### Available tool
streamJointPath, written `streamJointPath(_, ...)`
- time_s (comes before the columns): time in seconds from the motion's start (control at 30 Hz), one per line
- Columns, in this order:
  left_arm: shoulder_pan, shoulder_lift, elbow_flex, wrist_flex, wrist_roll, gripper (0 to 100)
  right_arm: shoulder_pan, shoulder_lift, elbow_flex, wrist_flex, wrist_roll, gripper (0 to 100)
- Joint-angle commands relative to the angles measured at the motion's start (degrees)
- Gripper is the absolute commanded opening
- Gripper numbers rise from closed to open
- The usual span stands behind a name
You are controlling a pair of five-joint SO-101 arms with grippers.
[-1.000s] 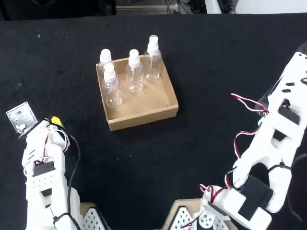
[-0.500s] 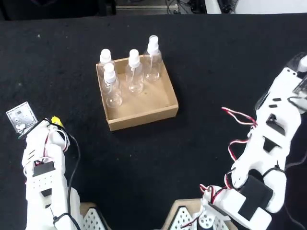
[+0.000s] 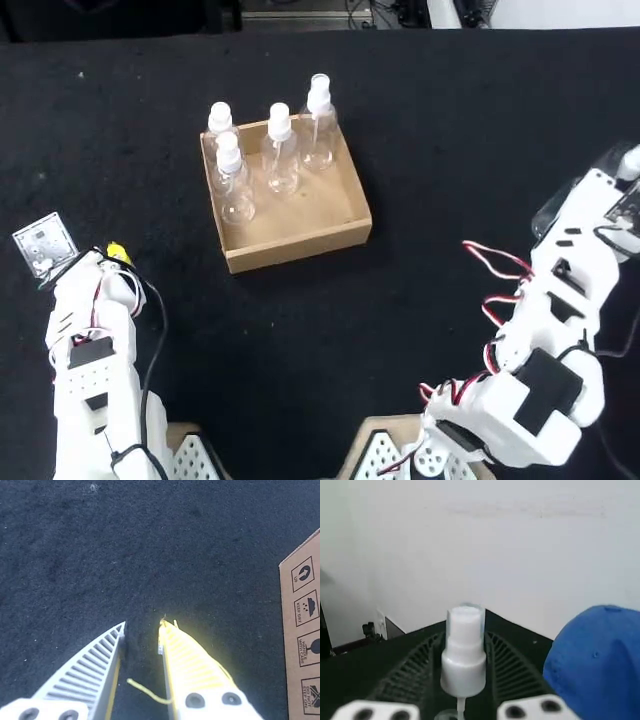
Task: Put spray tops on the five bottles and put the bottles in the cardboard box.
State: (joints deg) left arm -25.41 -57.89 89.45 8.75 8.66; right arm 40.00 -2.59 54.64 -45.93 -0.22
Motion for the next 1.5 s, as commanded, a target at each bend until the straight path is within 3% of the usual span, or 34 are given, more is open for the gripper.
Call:
streamJointPath(0.0,0.48,-0.88,-0.31,-1.41,-0.70,10,0.70,-0.66,0.13,-1.85,-0.44,1.1)
streamJointPath(0.17,0.48,-0.88,-0.31,-1.41,-0.70,10,0.70,-0.13,0.84,-1.49,-0.26,1.7)
streamJointPath(0.37,0.48,-0.88,-0.31,-1.41,-0.70,10,-0.18,-0.13,2.59,-1.76,-0.35,14.0)
streamJointPath(0.77,0.48,-0.88,-0.31,-1.41,-0.70,10,-1.05,-0.75,2.51,-1.67,-0.35,14.8)
streamJointPath(0.83,0.48,-0.88,-0.31,-1.41,-0.70,10,-1.23,-1.36,2.59,-1.41,-0.35,19.0)
streamJointPath(1.0,0.48,-0.88,-0.31,-1.41,-0.70,10,-3.69,-6.02,3.74,6.33,-0.26,32.0)
streamJointPath(1.23,0.48,-0.88,-0.31,-1.41,-0.70,10,-5.89,-13.58,3.82,19.78,-0.70,29.7)
streamJointPath(1.47,0.48,-0.88,-0.31,-1.41,-0.70,10,-4.75,-9.89,3.65,20.04,-0.70,29.7)
